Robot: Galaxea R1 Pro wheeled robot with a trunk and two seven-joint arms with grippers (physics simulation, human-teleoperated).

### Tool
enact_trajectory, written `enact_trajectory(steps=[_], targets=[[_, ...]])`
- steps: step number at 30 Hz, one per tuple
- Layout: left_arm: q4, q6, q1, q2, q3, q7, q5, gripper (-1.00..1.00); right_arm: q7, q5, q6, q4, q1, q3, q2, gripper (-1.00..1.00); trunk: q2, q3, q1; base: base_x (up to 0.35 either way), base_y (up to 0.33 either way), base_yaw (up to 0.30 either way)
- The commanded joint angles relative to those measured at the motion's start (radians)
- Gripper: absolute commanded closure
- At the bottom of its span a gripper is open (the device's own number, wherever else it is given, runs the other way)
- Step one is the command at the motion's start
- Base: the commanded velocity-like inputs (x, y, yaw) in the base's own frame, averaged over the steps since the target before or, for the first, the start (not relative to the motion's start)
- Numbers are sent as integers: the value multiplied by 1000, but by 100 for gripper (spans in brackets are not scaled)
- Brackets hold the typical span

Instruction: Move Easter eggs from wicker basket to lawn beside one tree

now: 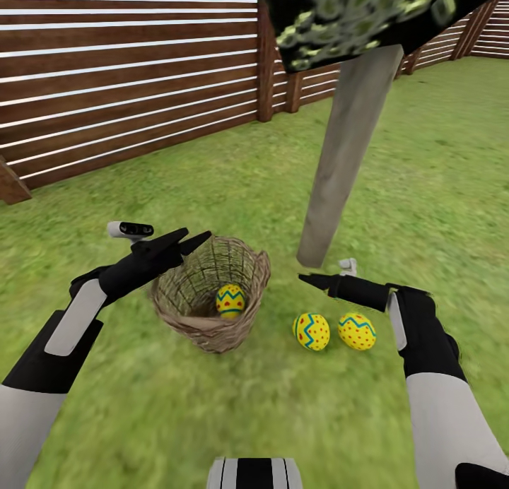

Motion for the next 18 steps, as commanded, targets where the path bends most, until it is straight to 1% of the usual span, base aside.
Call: enact_trajectory(steps=[1,3,4,6,7,8,11,13,14,15,16,18], targets=[[0,6,-1,1,-1,1,8,-100,-5,2,8,-3,-1,-1,7,-100,0,-1,0,324,75,0],[0,6,-1,2,-1,1,8,-100,-36,3,9,-7,-1,6,16,-100,0,-1,0,324,109,0],[0,6,-1,1,-1,1,8,-100,-85,2,8,-7,-1,48,18,-100,0,-1,0,321,114,0],[0,6,-1,2,-2,1,8,-100,-145,-1,7,-8,-1,98,20,-100,0,-1,0,210,58,0],[0,6,-1,2,-2,1,8,-100,-157,-1,7,-8,-1,106,21,-100,0,-1,0,117,32,0],[0,6,-1,2,-2,1,8,-100,-191,-2,8,-8,-1,123,32,-100,0,-1,0,60,16,0],[0,6,-1,2,-2,1,8,-100,-256,2,8,-9,-1,141,73,-100,0,-1,0,26,7,0],[0,6,-1,2,-2,0,8,-100,-294,6,9,-9,-1,171,90,-100,0,-1,0,8,2,0],[0,6,-1,2,-2,0,8,-100,-341,12,9,-9,-1,230,97,-100,0,-1,0,3,1,0],[0,6,-1,2,-2,-1,8,-100,-388,14,13,-10,-1,278,99,-100,0,-1,0,1,0,0],[0,6,-1,2,-2,-1,8,-100,-424,14,19,-15,-1,305,100,-100,0,-1,0,0,0,0],[0,6,-1,2,-2,-1,8,-100,-493,10,38,-37,-1,338,103,-100,0,-1,0,0,0,0]])
